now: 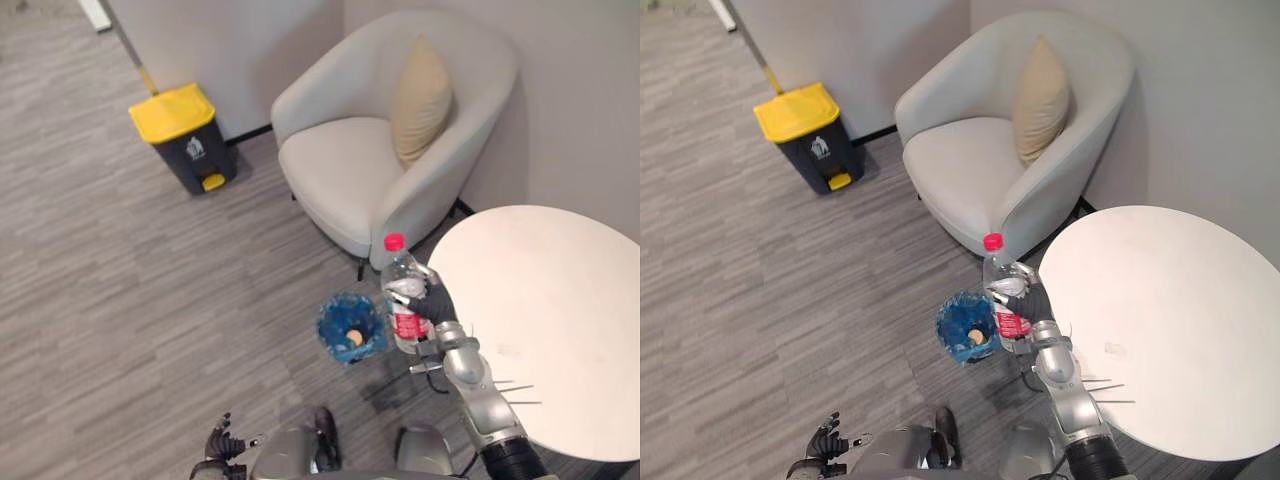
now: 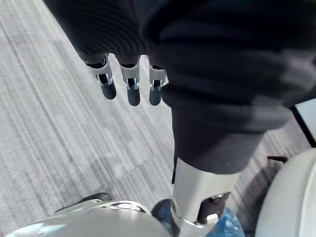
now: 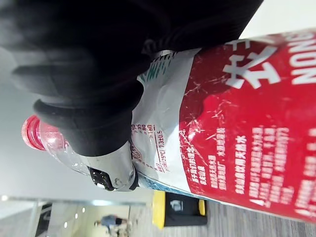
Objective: Gather rubbish on tea table into small bin, then transfer packed bag to large trash can.
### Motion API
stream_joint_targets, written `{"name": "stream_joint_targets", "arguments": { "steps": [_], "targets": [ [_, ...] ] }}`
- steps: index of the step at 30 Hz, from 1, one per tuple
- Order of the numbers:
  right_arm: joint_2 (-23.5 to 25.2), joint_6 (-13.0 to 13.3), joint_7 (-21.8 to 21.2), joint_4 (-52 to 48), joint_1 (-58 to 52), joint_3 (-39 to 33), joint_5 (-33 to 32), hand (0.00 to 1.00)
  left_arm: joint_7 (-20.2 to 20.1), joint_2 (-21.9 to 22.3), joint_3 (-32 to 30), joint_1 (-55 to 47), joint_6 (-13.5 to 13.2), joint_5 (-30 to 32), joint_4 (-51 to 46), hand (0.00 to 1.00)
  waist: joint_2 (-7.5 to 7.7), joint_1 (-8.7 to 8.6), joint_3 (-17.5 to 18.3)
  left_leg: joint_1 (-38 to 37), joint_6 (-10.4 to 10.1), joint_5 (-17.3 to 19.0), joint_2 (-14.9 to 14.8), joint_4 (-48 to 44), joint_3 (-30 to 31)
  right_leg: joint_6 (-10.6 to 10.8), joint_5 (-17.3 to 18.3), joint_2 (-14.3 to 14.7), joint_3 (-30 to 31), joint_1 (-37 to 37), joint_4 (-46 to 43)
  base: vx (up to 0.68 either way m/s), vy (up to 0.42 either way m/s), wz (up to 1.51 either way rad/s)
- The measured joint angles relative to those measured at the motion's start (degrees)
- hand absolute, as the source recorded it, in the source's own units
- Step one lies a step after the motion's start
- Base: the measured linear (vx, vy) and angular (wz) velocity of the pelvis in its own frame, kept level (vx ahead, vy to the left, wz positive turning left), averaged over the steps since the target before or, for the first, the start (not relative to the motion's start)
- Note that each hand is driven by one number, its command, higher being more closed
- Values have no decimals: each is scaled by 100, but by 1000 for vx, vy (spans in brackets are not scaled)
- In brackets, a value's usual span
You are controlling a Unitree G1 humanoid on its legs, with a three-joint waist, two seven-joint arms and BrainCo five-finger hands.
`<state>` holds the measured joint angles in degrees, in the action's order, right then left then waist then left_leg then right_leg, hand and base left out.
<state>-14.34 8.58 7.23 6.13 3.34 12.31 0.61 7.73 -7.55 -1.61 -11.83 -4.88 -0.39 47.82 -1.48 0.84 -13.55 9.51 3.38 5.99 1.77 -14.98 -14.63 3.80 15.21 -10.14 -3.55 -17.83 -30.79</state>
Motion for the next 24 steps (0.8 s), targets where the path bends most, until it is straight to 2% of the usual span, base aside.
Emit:
{"name": "stream_joint_targets", "arguments": {
  "steps": [1,2,3,4,5,7,10,12,14,15,17,19,22,24],
  "targets": [
    [-144,3,19,4,135,11,25,100,-4,-24,40,98,-1,3,5,0,3,-60,-41,264,18,16,139,-299,256,-67,-534,-7,70,-138,172,49,-87,127],
    [-239,5,26,35,255,23,43,100,0,-2,79,190,-2,2,14,0,-92,-91,-124,402,37,49,154,-484,385,-25,-580,-32,33,-173,60,26,-104,104],
    [-471,-4,28,217,672,118,118,100,-5,27,152,335,-42,3,-33,0,-237,-21,-288,705,-52,119,86,-785,463,-43,-568,-18,-38,-357,-46,-19,-98,48],
    [-630,-7,25,350,1137,269,182,100,7,42,148,467,-66,-8,-75,0,-344,44,-439,1069,-57,124,16,-999,519,-60,-576,18,-95,-645,-161,-56,-86,28],
    [-667,-9,34,400,1349,331,181,100,17,41,147,526,-65,-12,-114,0,-367,31,-532,1212,-62,122,2,-1063,560,-82,-568,18,-138,-764,-229,-81,-104,25],
    [-715,-8,51,412,1845,402,180,100,21,67,151,699,-69,-135,-270,0,-370,37,-920,1541,-138,112,-55,-1239,656,-182,-516,19,-257,-1047,-446,-105,-127,27],
    [-762,-8,118,364,2165,508,180,100,114,95,211,921,-80,-264,-518,0,-379,164,-1043,2155,-151,111,-128,-1527,674,-286,-453,17,-314,-1650,-787,-133,-125,17],
    [-861,-10,194,371,2501,679,180,100,135,172,207,1187,-113,-379,-700,0,-396,151,-1147,2771,-218,174,-262,-1864,643,-330,-429,9,-412,-2178,-1041,-128,-103,21],
    [-940,-43,368,421,2915,676,183,100,178,224,206,1631,-195,-505,-939,0,-400,156,-1334,3560,-159,234,-546,-2382,488,-422,-362,2,-555,-2840,-1436,-168,-135,27],
    [-985,-55,425,445,3050,672,182,100,215,241,206,1745,-210,-534,-1010,0,-399,169,-1405,3752,-152,238,-573,-2528,505,-445,-338,0,-566,-3010,-1561,-147,-100,20],
    [-1065,-125,603,605,3711,636,186,100,272,274,178,2178,-275,-643,-1251,0,-395,210,-1646,4605,-116,285,-635,-3069,565,-454,-221,-29,-568,-3816,-2076,-122,-40,11],
    [-1124,-199,776,790,4167,582,186,100,358,283,115,2539,-331,-680,-1465,0,-377,320,-1735,5290,-76,310,-680,-3406,583,-493,-195,-66,-571,-4491,-2420,-161,-26,7],
    [-1214,-362,939,1158,4723,562,177,100,473,281,-52,2926,-386,-776,-1809,0,-372,350,-1760,6257,-101,290,-695,-3908,665,-566,-115,-175,-614,-5407,-2962,-107,-20,21],
    [-1205,-436,1025,1356,4936,556,171,100,517,277,-143,2983,-452,-866,-2007,0,-365,374,-1764,6608,-101,290,-700,-4104,705,-566,-94,-206,-628,-5721,-3149,-57,14,9]
  ]
}}
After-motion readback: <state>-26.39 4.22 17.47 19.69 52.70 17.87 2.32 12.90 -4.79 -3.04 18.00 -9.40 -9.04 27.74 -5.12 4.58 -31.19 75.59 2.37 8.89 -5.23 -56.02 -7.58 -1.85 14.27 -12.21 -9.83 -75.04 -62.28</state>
